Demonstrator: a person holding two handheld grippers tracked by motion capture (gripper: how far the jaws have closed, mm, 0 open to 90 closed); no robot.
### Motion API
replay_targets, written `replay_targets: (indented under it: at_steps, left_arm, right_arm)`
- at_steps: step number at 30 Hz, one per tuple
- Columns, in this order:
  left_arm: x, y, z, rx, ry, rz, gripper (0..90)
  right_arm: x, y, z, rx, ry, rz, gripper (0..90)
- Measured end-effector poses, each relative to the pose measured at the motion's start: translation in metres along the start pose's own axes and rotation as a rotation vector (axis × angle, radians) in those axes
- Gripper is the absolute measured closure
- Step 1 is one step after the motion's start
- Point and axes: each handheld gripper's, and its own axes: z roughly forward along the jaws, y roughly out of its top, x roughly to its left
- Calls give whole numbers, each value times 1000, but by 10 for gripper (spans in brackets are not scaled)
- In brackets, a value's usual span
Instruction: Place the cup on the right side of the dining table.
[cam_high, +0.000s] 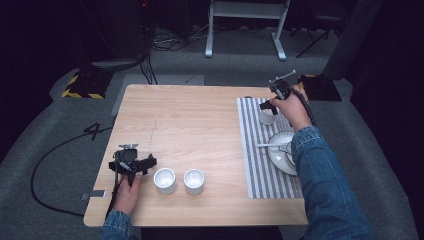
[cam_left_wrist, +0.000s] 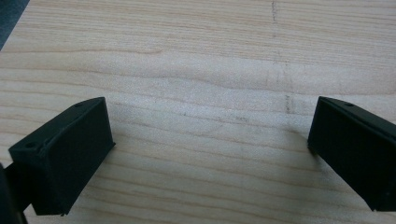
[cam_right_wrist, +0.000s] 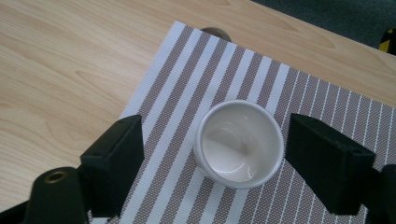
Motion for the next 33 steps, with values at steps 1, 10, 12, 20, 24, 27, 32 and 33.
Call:
replay_targets:
  at_steps: [1,10,12,20,24,27,32,33]
  left_arm:
    - [0,0,0,0,0,-1,1]
    - [0,0,0,0,0,-1,1]
    - [0,0,0,0,0,-1,1]
    - [0,0,0,1,-1,1,1]
    - [0,0,0,0,0,0,1]
    - [0,0,0,-1,0,1,1]
    - [-1,0,0,-1,1,0,1]
    - [-1,0,0,0,-1,0,1]
  right_arm:
    - [2,0,-4,-4,4,-1,200]
    - [12,-1,-30,-24,11,-24,212]
    - [15,-2,-35,-29,15,-29,212]
    - [27,-8,-52,-25,32,-61,212]
    - [34,-12,-61,-27,47,-84,212]
    - [39,-16,-68,-31,60,-95,212]
    - [44,-21,-80,-31,47,-118,212]
    - [44,-22,-82,-29,41,-126,212]
